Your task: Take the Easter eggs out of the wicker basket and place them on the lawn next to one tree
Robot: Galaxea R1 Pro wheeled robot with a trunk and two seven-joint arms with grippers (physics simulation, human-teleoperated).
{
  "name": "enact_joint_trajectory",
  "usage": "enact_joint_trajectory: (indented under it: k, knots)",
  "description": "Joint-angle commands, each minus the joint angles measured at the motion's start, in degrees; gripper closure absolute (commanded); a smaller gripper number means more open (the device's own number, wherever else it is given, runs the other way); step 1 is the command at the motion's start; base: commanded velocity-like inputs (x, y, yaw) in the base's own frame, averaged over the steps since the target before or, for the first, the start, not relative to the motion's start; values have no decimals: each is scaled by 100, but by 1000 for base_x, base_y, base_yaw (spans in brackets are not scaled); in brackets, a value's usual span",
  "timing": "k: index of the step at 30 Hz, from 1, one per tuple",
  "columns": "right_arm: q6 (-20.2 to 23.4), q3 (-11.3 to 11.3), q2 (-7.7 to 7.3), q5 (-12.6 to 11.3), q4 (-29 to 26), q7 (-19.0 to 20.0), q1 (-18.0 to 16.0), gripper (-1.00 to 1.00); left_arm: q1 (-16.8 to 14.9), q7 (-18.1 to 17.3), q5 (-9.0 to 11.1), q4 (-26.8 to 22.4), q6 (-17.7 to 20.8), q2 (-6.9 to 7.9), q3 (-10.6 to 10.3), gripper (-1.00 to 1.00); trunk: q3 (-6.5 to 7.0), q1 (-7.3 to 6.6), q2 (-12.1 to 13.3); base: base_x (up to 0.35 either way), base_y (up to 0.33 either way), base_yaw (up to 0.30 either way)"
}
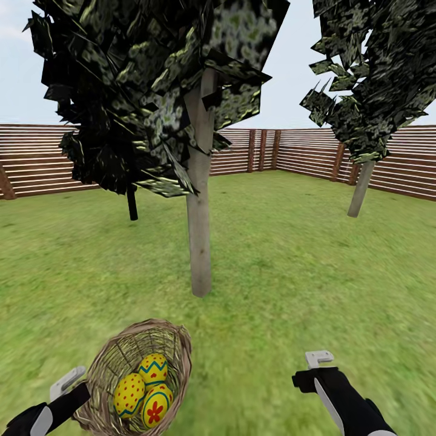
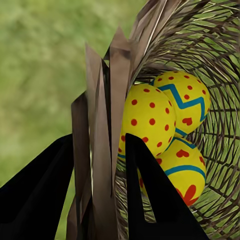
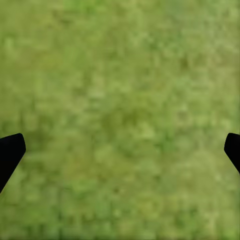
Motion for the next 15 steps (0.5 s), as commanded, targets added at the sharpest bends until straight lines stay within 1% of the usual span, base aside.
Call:
enact_joint_trajectory:
  k: [1,15]
  knots:
    - [32,28,-7,-9,-8,-16,-5,-100,-6,-32,46,-10,53,-4,48,100,-24,22,-45,0,0,0]
    - [32,36,2,-9,-8,-18,-5,-100,-6,-32,46,-7,53,-4,53,100,-275,329,-606,0,0,0]
